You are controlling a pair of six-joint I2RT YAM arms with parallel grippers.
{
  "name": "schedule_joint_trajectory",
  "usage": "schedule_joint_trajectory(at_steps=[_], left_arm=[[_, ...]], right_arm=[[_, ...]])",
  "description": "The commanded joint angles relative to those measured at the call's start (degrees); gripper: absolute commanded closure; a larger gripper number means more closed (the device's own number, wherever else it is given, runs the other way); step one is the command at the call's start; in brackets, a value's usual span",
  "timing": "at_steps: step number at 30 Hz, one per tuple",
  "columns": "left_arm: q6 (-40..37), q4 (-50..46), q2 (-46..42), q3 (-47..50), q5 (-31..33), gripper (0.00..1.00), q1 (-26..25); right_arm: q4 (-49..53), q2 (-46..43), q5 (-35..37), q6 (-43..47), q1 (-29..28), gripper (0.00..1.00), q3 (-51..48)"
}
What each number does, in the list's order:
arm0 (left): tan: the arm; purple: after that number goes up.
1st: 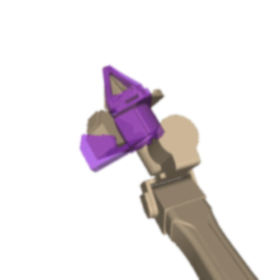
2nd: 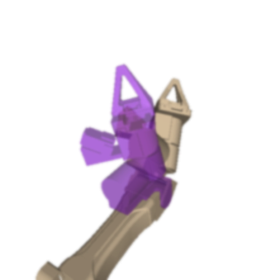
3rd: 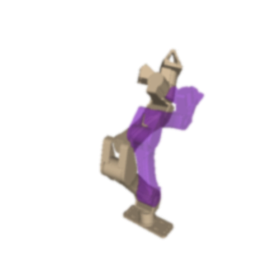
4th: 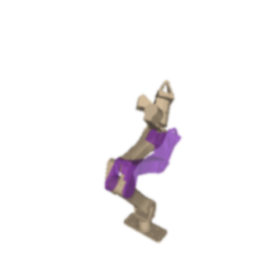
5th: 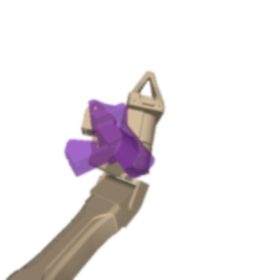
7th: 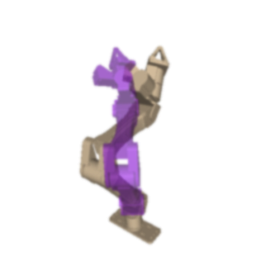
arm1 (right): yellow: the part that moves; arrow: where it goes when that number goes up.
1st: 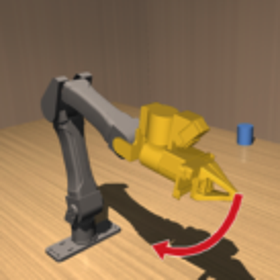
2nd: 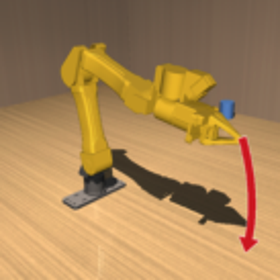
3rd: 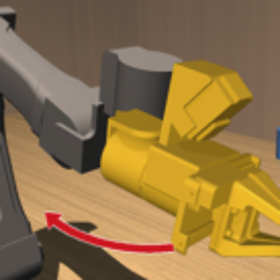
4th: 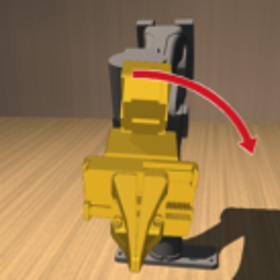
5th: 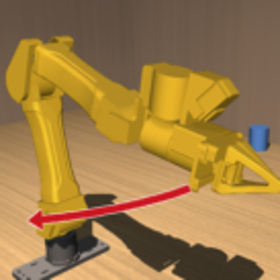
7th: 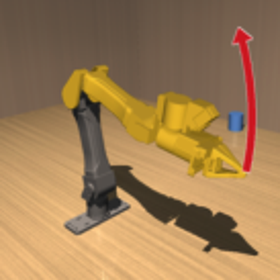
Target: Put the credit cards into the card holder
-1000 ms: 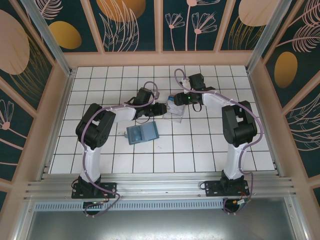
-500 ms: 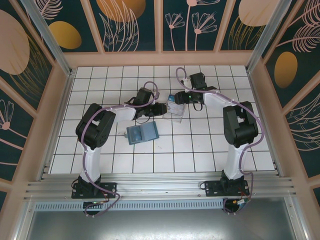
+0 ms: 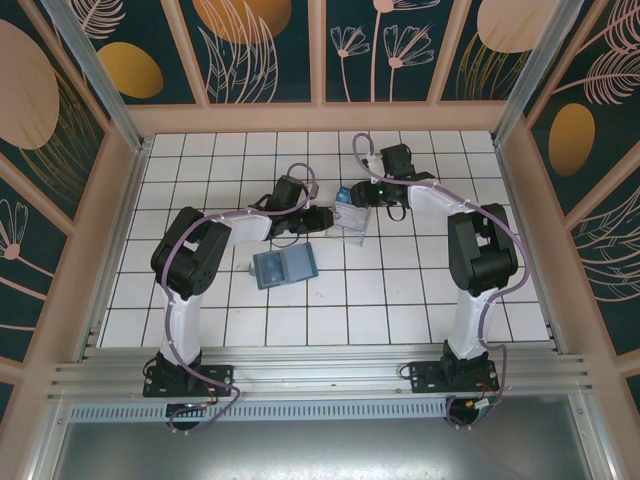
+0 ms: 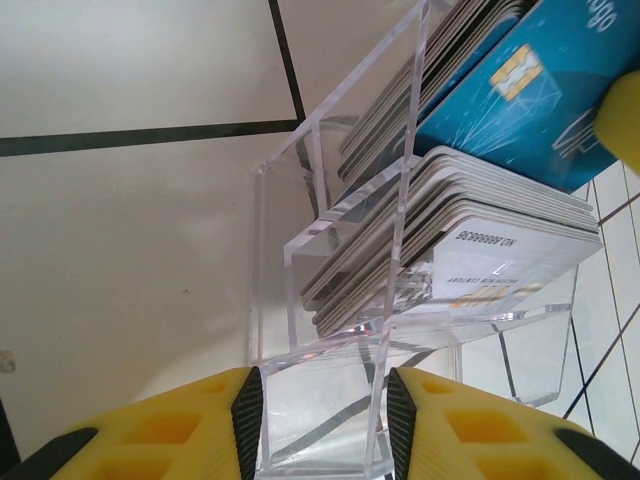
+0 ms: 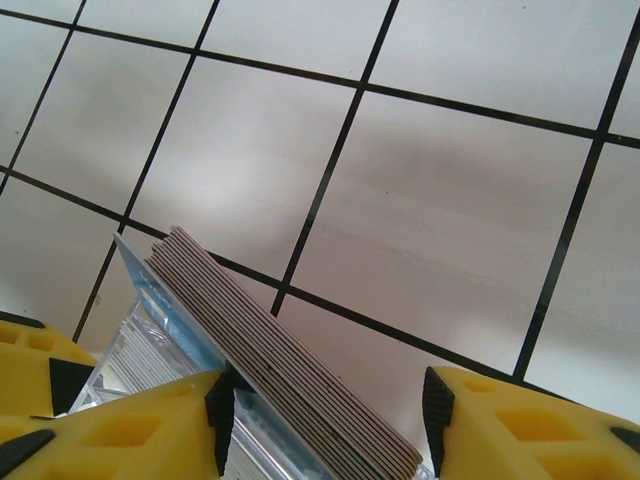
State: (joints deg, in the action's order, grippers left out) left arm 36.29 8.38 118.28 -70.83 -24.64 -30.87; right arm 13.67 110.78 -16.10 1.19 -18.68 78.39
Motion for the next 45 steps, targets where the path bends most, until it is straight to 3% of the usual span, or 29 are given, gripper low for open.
schedule_joint_trajectory(at_steps=[1, 18, 22, 31, 39, 45], left_arm=[[-0.4, -3.8, -1.0, 1.7, 0.3, 0.60, -0.2], [-0.4, -3.4, -1.3, 2.6, 0.6, 0.60, -0.2], [-0.4, -3.2, -1.6, 2.7, 0.9, 0.60, -0.2], [-0.4, -3.2, -1.7, 3.1, 0.9, 0.60, -0.2], [-0.3, -3.2, -1.7, 3.0, 0.9, 0.60, -0.3], [-0.1, -2.9, -2.2, 3.5, 1.0, 0.60, -0.2]], right_arm=[[-1.5, -2.8, 1.3, 0.6, 1.0, 0.45, -0.2], [-0.6, -3.2, 0.1, 1.9, 0.9, 0.62, 0.1], [-0.5, -3.4, -0.1, 2.2, 1.1, 0.73, 0.1], [0.0, -3.7, -0.4, 3.2, 1.0, 0.86, -0.1], [-0.4, -5.1, -1.7, 3.8, 1.1, 0.94, -0.6], [-1.6, -7.0, -2.7, 4.2, 1.1, 0.95, -2.0]])
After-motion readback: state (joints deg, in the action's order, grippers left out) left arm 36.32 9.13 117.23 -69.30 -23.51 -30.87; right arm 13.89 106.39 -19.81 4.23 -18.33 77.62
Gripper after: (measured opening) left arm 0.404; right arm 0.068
